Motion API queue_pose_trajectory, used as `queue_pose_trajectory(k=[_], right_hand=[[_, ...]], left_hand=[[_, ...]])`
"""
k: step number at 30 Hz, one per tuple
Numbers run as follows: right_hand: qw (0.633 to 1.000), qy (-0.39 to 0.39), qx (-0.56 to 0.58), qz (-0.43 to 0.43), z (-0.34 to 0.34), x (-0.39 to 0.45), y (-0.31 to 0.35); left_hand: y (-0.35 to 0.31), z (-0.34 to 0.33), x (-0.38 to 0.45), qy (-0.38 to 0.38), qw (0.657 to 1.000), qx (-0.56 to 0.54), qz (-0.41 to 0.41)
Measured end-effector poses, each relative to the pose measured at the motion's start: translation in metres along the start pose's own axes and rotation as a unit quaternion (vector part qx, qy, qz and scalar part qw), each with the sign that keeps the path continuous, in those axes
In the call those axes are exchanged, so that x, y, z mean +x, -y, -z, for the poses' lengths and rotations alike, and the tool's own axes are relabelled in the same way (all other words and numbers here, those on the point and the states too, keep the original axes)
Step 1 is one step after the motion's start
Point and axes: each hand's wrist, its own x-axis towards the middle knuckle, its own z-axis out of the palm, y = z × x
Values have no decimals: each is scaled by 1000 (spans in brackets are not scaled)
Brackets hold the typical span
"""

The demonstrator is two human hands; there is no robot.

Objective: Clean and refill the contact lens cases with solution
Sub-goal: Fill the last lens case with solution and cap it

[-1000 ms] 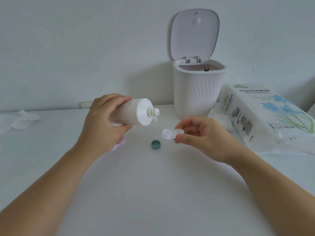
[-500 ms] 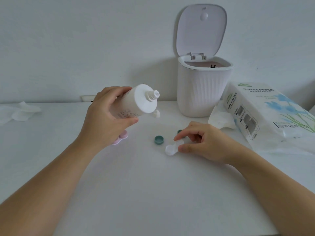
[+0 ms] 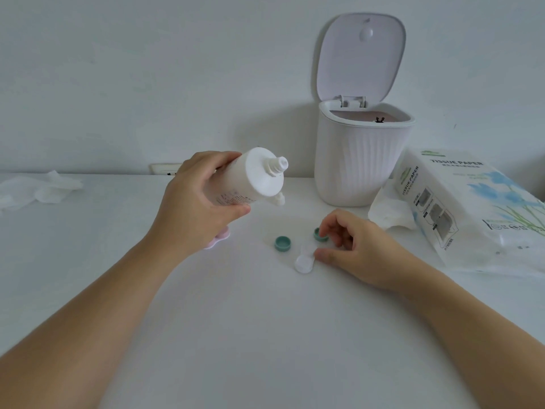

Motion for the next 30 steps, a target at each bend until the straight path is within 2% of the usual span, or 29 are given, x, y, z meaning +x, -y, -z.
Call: queue_pose_trajectory(k=[14,20,30], right_hand=[[996,41,-60,43,-5,-2,8],[989,56,-127,60,-10,-7,16],[998,14,-44,48,-11,-7,13]], left_hand=[[5,1,1,-6,1000,23,-9],[8,2,4,6,998,51,-30],[18,4,7,11,992,93,-80]])
